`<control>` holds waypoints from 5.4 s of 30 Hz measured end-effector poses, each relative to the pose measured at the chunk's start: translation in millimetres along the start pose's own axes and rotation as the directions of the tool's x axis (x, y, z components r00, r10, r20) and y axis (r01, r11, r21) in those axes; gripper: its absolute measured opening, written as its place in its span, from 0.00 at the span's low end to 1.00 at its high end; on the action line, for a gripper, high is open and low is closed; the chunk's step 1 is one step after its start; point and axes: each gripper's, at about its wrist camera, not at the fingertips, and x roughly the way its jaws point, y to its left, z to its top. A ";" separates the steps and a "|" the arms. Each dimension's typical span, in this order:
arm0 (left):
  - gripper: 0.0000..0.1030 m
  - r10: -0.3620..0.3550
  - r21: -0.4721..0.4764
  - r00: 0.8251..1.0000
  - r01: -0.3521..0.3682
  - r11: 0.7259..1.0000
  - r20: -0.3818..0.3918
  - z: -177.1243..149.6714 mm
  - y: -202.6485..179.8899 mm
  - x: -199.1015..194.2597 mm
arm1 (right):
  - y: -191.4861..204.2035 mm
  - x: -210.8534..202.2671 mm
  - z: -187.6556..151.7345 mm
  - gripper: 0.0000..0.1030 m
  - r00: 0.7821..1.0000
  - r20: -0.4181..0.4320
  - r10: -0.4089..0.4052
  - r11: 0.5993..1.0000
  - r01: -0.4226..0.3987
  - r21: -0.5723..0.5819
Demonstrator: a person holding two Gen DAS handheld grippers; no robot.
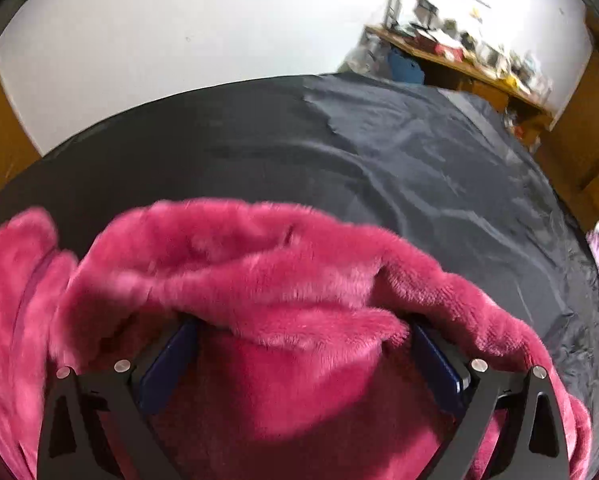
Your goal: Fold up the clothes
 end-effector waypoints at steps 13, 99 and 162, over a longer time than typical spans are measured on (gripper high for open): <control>0.99 0.021 0.117 1.000 -0.021 0.993 0.004 -43.4 -16.6 -56.1 | 50.3 -102.4 -66.8 0.99 0.984 -0.009 0.180 0.950 -0.176 -0.257; 1.00 -0.209 0.125 0.962 0.232 0.965 -0.174 -247.1 -148.7 -140.4 | -185.5 -220.4 -239.3 0.07 0.991 0.088 0.102 0.991 -0.094 -0.100; 1.00 -0.397 -0.029 0.913 0.396 0.918 -0.096 -185.2 -78.8 -175.1 | 61.6 -224.9 -208.3 0.70 0.851 -0.146 0.504 0.804 -0.524 -0.280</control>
